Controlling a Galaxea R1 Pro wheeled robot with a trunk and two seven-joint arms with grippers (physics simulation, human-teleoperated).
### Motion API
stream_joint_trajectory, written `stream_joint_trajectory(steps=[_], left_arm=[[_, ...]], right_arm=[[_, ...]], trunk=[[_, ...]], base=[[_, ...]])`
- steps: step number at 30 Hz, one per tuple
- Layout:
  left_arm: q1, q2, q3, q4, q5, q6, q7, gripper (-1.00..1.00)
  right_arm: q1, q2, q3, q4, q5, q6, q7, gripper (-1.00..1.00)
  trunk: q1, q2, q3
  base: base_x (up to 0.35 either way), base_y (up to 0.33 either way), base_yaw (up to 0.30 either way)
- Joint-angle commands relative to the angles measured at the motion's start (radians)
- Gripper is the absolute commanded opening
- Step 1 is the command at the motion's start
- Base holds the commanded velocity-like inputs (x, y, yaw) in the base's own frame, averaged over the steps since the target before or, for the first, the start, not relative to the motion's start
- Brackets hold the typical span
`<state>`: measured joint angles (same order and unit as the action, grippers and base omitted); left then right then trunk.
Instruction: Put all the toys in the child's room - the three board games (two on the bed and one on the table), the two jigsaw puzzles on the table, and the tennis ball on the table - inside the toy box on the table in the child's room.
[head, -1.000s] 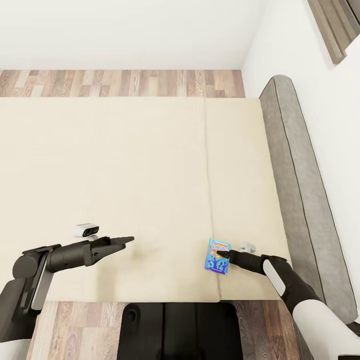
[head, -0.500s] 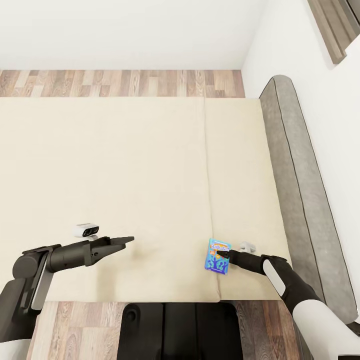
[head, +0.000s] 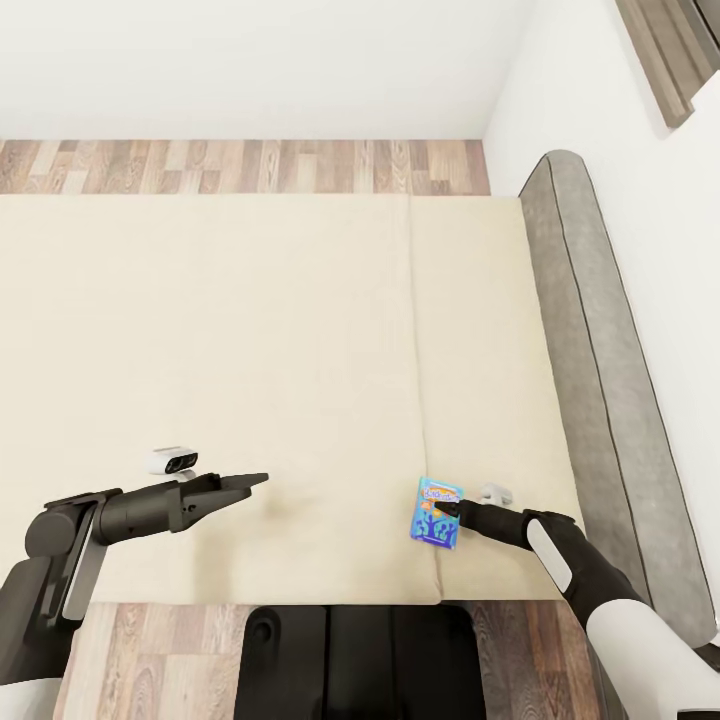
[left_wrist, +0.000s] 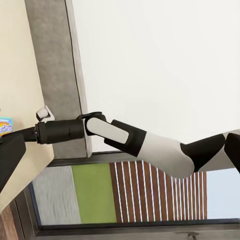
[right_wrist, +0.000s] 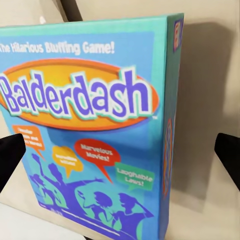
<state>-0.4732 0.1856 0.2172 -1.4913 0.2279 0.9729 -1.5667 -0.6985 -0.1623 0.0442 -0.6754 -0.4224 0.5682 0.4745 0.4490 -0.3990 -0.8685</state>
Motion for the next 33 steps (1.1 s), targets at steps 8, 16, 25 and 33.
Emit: stream_joint_trajectory(steps=[8,16,25,33], left_arm=[[-0.001,0.000,0.000,0.000,-0.001,0.010,-0.004,1.00],[-0.001,0.000,0.001,0.000,-0.001,0.010,-0.004,1.00],[-0.001,-0.001,0.000,0.000,-0.001,0.010,-0.004,1.00],[-0.001,0.000,0.000,0.000,-0.001,0.010,-0.004,1.00]], right_arm=[[0.001,0.003,0.005,0.000,-0.016,0.007,-0.001,1.00],[0.001,0.003,0.005,0.000,-0.016,0.007,0.000,1.00],[0.001,0.003,0.005,0.000,-0.015,0.007,0.002,1.00],[0.001,0.003,0.005,0.000,-0.015,0.007,0.001,1.00]], trunk=[[0.001,-0.001,-0.001],[0.001,-0.001,-0.001],[0.001,-0.001,-0.001],[0.001,-0.001,-0.001]], base=[[0.000,0.056,0.000],[0.000,0.008,0.000],[0.000,0.000,0.000],[0.000,0.000,0.000]])
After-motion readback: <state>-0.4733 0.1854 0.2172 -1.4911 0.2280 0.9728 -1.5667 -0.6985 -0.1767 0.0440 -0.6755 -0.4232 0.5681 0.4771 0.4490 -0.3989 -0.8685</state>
